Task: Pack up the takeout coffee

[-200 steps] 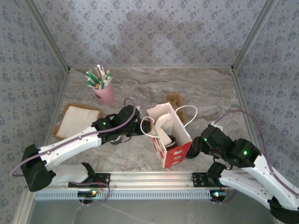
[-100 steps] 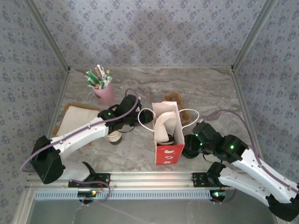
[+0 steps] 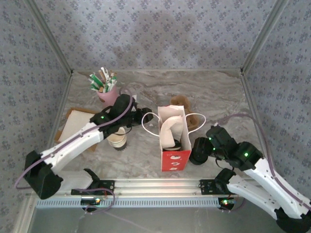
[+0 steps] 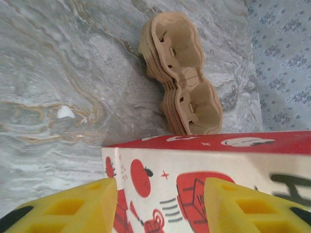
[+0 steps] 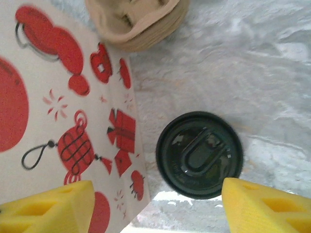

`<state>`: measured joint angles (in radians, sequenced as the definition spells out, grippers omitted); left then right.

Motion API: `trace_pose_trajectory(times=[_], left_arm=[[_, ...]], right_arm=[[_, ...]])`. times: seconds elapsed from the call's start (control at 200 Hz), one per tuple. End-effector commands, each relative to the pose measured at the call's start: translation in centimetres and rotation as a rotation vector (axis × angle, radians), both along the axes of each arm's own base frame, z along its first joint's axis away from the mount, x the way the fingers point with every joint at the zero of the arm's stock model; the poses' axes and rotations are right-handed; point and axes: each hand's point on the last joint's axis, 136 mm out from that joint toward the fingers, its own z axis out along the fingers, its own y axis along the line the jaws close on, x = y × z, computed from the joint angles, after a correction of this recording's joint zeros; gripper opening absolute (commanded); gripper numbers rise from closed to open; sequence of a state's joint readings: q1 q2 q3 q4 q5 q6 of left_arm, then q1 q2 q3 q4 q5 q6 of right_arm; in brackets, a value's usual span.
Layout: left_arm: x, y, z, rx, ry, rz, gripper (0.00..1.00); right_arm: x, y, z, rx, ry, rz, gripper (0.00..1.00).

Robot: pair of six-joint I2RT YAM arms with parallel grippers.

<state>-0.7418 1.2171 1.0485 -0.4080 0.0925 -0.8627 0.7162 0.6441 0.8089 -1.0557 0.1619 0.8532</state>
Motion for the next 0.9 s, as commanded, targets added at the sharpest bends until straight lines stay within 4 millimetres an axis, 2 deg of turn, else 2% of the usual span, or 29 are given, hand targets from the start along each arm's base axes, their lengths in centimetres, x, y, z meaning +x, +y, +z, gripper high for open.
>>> trace_pose_trajectory(times=[0.0,0.12,0.15,0.19,0.385,0.465,0.565,0.64,0.72,0.824,0.899], left_arm=[[-0.6,3.2,2.1,0.062,-0.069,0.055,0.61],[-1.3,6.6,3.3,0.135,-0.136,0.122,0.81],[-1.3,7.6,3.5,0.161,-0.153,0.150,0.88],[-1.5,9.3,3.6,0.207,-0.173,0.193,0.99],[-2.4,18.9,3.4,0.427,-0.239,0.473,1.00],[-2.6,22.0,3.2,0.471,-0.262,0.559,0.99],[-2.7,25.5,1.9,0.516,-0.235,0.663,0.99],[-2.4,27.4,0.3,0.536,-0.216,0.718,0.99],[-1.4,28.3,-1.2,0.503,-0.241,0.732,1.00],[-1.0,30.6,-3.3,0.526,-0.224,0.806,1.00],[-0.4,31.5,-5.0,0.512,-0.218,0.810,1.00]], right_arm=[[0.9,-2.0,2.0,-0.084,-0.093,0.003,0.80],[2.4,-3.2,4.2,-0.112,-0.190,-0.029,0.92],[2.8,-3.6,4.7,-0.110,-0.210,-0.053,0.99],[3.3,-4.0,5.4,-0.135,-0.242,-0.053,1.00],[5.7,-5.9,7.3,-0.191,-0.374,-0.125,1.00],[6.7,-6.9,7.6,-0.232,-0.436,-0.161,1.00],[8.2,-7.2,8.0,-0.264,-0.541,-0.157,1.00],[9.3,-7.5,7.7,-0.289,-0.606,-0.166,1.00],[10.4,-8.0,7.3,-0.320,-0.669,-0.176,1.00],[11.6,-9.5,6.0,-0.374,-0.723,-0.222,1.00],[12.2,-10.9,4.9,-0.389,-0.731,-0.279,1.00]])
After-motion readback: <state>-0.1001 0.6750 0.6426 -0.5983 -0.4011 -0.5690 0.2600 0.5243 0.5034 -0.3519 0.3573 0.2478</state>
